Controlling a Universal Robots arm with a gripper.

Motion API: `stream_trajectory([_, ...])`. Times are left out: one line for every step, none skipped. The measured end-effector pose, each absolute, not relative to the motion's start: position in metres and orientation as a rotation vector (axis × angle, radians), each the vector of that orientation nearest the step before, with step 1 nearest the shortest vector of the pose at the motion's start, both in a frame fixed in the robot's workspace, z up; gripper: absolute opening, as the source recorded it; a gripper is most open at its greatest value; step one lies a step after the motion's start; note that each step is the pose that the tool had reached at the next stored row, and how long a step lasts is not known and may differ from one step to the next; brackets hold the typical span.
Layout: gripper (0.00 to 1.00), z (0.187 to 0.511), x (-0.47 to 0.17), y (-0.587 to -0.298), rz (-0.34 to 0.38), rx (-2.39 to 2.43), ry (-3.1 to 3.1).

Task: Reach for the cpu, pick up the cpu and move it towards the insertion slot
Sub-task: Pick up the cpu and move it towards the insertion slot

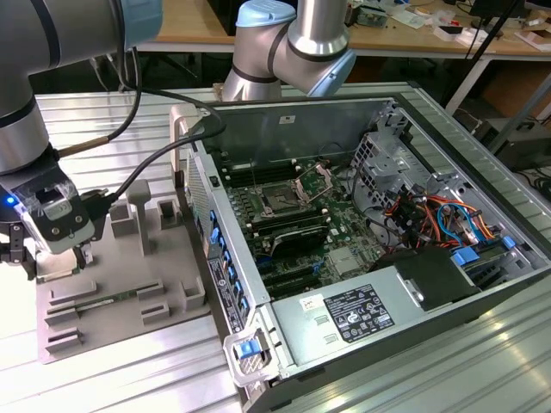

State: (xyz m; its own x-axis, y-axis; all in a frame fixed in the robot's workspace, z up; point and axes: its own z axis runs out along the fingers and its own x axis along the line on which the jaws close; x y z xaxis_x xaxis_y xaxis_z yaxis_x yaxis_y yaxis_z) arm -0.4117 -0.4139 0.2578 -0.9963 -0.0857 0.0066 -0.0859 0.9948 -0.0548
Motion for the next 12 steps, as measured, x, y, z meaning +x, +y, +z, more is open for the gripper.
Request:
stream_trajectory([0.55,0.2584,-0.4117,-0.4140,0.086,0.135,-3.133])
stream_trajectory([0.55,0.2586,-0.4117,-0.4139,0.086,0.135,-3.133])
stream_trajectory([0.55,0.2590,-0.4117,-0.4139,0.086,0.135,-3.133])
stream_trajectory([0.55,0.2593,-0.4117,-0.4139,0.086,0.135,-3.133])
stream_trajectory([0.55,0.2596,-0.4117,-0.4139,0.086,0.135,-3.133])
stream_trajectory([0.55,0.2599,-0.4117,-0.4139,0.086,0.135,-3.133])
stream_trajectory([0.55,0.2605,-0.4117,-0.4139,0.086,0.135,-3.133])
stream_trajectory([0.55,0.2609,-0.4117,-0.4139,0.086,0.135,-3.133])
stream_trajectory([0.55,0.2612,-0.4117,-0.4139,0.086,0.135,-3.133])
stream_trajectory([0.55,0.2617,-0.4117,-0.4139,0.086,0.135,-3.133])
stream_trajectory([0.55,0.2622,-0.4117,-0.4139,0.086,0.135,-3.133])
stream_trajectory([0.55,0.2624,-0.4117,-0.4139,0.086,0.135,-3.133])
